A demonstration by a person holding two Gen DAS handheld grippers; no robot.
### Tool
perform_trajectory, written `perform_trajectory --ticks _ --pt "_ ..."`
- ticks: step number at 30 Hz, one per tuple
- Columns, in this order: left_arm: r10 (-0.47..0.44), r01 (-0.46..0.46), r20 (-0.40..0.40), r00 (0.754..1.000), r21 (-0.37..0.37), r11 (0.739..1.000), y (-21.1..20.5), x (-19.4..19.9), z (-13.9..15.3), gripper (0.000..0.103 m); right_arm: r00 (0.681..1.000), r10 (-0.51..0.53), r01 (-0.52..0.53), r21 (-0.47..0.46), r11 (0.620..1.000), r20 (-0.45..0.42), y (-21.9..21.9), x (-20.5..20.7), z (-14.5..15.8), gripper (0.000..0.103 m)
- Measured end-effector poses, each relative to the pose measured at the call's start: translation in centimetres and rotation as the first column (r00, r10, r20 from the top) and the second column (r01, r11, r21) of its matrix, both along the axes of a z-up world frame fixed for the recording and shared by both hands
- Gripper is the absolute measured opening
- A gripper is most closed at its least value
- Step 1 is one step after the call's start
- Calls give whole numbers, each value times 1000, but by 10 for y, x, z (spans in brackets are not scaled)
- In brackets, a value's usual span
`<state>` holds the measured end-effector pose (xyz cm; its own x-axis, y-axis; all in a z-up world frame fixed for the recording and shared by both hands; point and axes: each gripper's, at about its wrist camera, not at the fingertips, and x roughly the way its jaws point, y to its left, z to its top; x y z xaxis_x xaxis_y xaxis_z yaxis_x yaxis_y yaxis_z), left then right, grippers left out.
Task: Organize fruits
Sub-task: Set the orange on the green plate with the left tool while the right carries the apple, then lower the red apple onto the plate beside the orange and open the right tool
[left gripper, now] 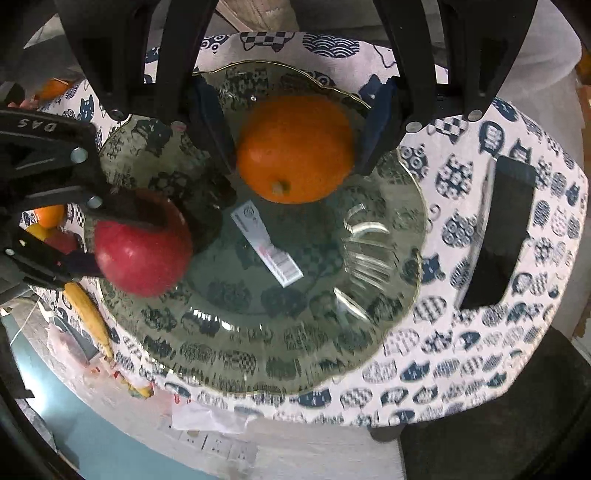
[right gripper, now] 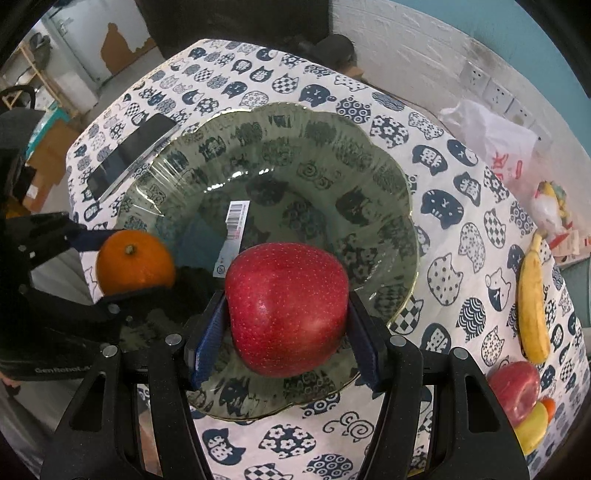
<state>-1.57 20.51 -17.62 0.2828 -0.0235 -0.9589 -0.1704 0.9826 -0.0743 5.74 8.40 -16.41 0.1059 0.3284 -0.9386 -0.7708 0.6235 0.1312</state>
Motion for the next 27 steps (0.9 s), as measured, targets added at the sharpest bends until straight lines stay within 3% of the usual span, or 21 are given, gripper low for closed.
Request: perform_trajectory --ticks 3,12,27 --pt "-7 6 20 1000 39 999 1 -1 7 68 1000 0 0 -5 1000 -5 1 -1 -3 62" --pt "6 -6 0 1000 31 999 6 -5 4 70 998 -55 57 45 997 -38 -6 9 6 62" --pt "-1 0 4 1000 51 999 2 -9 10 70 1000 -8 8 23 1000 -6 -2 3 3 62"
